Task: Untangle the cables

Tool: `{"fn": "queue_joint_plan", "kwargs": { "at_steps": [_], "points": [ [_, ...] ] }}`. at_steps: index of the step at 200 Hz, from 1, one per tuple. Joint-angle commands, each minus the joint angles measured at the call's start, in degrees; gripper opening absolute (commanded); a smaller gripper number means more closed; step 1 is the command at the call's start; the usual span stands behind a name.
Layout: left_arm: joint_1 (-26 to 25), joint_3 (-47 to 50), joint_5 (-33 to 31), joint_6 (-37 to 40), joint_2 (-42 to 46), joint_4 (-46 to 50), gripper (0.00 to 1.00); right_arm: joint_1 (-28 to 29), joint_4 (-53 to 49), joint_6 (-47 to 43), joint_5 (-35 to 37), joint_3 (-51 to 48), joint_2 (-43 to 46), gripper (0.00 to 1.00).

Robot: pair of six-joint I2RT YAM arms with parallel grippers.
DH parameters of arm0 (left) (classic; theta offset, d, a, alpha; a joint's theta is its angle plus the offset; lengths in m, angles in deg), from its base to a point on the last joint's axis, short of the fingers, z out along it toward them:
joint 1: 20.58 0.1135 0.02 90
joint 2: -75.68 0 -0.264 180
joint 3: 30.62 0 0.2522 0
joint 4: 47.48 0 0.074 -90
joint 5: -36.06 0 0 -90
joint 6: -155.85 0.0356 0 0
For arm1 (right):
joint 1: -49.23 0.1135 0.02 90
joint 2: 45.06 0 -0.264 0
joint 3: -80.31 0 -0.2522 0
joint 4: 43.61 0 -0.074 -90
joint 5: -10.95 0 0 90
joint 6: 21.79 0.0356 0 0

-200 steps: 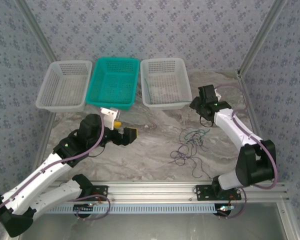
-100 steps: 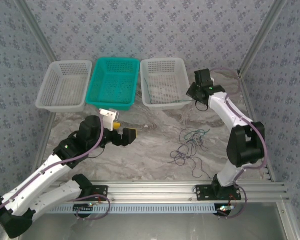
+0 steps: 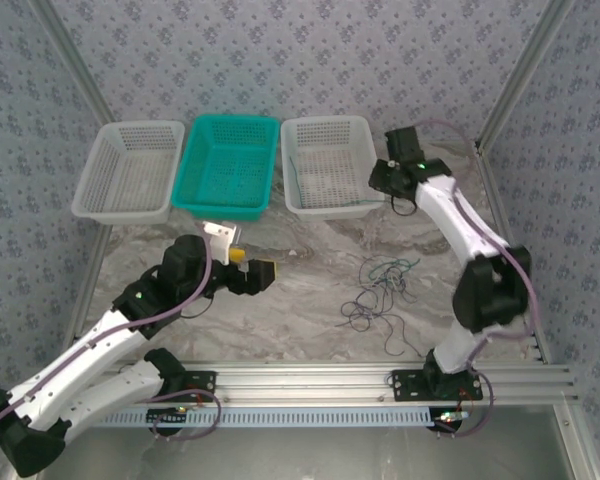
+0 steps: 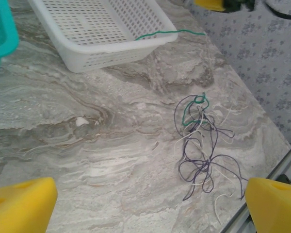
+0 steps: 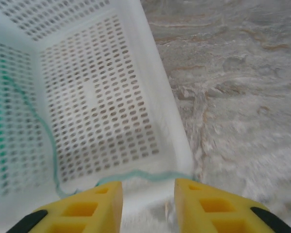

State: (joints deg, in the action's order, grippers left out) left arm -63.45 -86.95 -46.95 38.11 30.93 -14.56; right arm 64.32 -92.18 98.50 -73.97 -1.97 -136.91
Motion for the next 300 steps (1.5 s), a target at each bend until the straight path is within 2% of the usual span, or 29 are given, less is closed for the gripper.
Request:
{"fn": "queue_joint_plan", "kwargs": {
  "at_steps": [1, 32, 46, 60, 81, 97, 129, 177, 189, 198, 214, 226, 235, 265, 300],
  "points": [
    [-0.54, 1.68, 4.31, -2.31, -1.91, -8.81, 0.99, 0.31, -1.31, 4.03, 1.19, -10.11, 15.58, 0.4],
    [-2.42, 0.98, 5.5, -2.96, -7.43, -13.22, 0.99, 0.06, -2.65, 13.19, 5.79, -32.35, 36.48, 0.49],
    [-3.57, 0.02, 5.32, -2.34, -10.18, -14.26, 0.99, -1.05, -3.89, 15.0, 5.25, -39.05, 42.14, 0.52],
    [-4.87, -1.08, 5.33, -1.71, -12.57, -14.91, 0.99, -2.35, -3.56, 15.41, 3.07, -43.71, 44.03, 0.53],
    [-6.7, -2.8, 4.59, -1.13, -15.52, -15.06, 0.99, -4.52, 1.76, 15.37, -5.06, -48.15, 40.85, 0.54],
    [-7.83, -3.73, 3.06, -1.12, -16.89, -14.36, 0.99, -4.5, 5.71, 15.06, -7.45, -48.83, 36.2, 0.55],
    [-9.76, -3.81, 0.23, -1.99, -17.09, -12.79, 0.99, -4.74, 10.04, 15.68, -7.21, -48.45, 25.16, 0.55],
    [-10.09, -1.64, -2.28, -3.36, -15.02, -12.21, 0.99, -3.17, 12.92, 19.66, -5.23, -50.11, 16.74, 0.63],
    [-10.06, -1.85, -2.5, -3.19, -15.09, -12.15, 0.99, -2.8, 13.16, 19.67, -4.1, -50.38, 14.75, 0.59],
    [-10.03, -2.28, -2.75, -3.01, -15.27, -11.72, 0.99, -2.47, 13.7, 19.27, -3.7, -50.63, 13.93, 0.53],
    [-9.99, -3.26, -4.17, -3.09, -15.7, -10.09, 0.99, -1.87, 15.16, 17.79, -3.22, -51.12, 14.54, 0.36],
    [-9.99, -4.16, -6.02, -3.57, -15.95, -8.18, 1.0, -1.26, 15.32, 15.95, -1.83, -50.69, 16.49, 0.18],
    [-10.02, -4.95, -8.41, -4.49, -16.14, -6.06, 0.99, -0.42, 14.71, 14.78, 0.83, -49.99, 18.68, 0.1],
    [-9.99, -7.96, -13.89, -8.17, -16.27, 0.3, 0.99, 3.01, 15.3, 6.37, 6.5, -48.2, 29.19, 0.0],
    [-9.55, -12.57, -13.66, -8.36, -16.06, 4.1, 0.99, 10.01, 20.08, -12.89, 6.07, -47.3, 39.21, 0.0]
  ]
}}
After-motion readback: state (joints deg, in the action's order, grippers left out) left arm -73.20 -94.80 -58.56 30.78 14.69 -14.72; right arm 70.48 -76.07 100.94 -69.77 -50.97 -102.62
